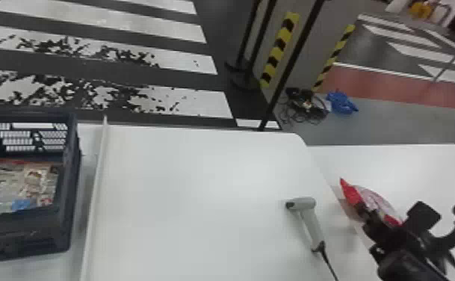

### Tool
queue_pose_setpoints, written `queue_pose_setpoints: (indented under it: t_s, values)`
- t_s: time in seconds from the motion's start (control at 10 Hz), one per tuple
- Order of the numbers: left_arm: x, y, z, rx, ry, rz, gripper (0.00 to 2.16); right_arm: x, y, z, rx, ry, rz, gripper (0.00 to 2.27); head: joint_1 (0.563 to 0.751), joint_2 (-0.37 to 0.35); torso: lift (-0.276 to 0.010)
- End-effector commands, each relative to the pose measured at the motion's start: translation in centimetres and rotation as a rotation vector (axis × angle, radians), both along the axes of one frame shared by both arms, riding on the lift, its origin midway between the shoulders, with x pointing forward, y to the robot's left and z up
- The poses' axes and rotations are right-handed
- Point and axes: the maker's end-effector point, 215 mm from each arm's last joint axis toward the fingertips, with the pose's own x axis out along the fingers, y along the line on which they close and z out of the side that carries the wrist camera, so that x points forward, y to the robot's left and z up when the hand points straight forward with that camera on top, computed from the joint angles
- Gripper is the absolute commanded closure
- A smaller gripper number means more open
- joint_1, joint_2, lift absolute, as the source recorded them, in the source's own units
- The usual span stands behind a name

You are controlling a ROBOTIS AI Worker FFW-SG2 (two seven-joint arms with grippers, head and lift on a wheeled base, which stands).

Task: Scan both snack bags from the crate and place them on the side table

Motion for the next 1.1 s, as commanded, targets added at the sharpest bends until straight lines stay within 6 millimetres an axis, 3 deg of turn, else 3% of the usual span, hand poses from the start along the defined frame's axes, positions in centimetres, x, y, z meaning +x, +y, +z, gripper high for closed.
queue_pose_setpoints:
  t_s: [0.0, 0.2, 0.5, 0.7, 0.9, 1.0]
  values:
    - [0.0, 0.0, 0.3, -0.001, -0.007, 0.001, 0.07, -0.1, 0.0, 0.8, -0.037, -0.024, -0.011, 0.05, 0.695, -0.35, -0.098]
    - [0.0, 0.1, 0.2, -0.001, -0.006, 0.003, 0.07, 0.9, 0.8, 4.6, -0.119, -0.074, 0.008, 0.05, 0.695, -0.35, -0.098]
    - [0.1, 0.1, 0.4, -0.001, -0.009, 0.003, 0.07, 3.8, 6.6, 9.0, -0.191, -0.145, 0.095, 0.05, 0.695, -0.35, -0.098]
    - [0.2, 0.2, 0.5, -0.002, -0.012, 0.003, 0.07, 5.4, 10.2, 13.2, -0.313, -0.191, 0.184, 0.05, 0.695, -0.35, -0.098]
    - [0.5, 0.0, 0.7, -0.003, -0.016, 0.0, 0.07, 6.3, 18.0, 16.0, -0.458, -0.267, 0.289, 0.05, 0.695, -0.326, -0.098]
    - [0.5, 0.0, 0.8, -0.003, -0.018, 0.001, 0.07, 6.2, 21.6, 16.0, -0.476, -0.287, 0.331, 0.05, 0.695, -0.303, -0.098]
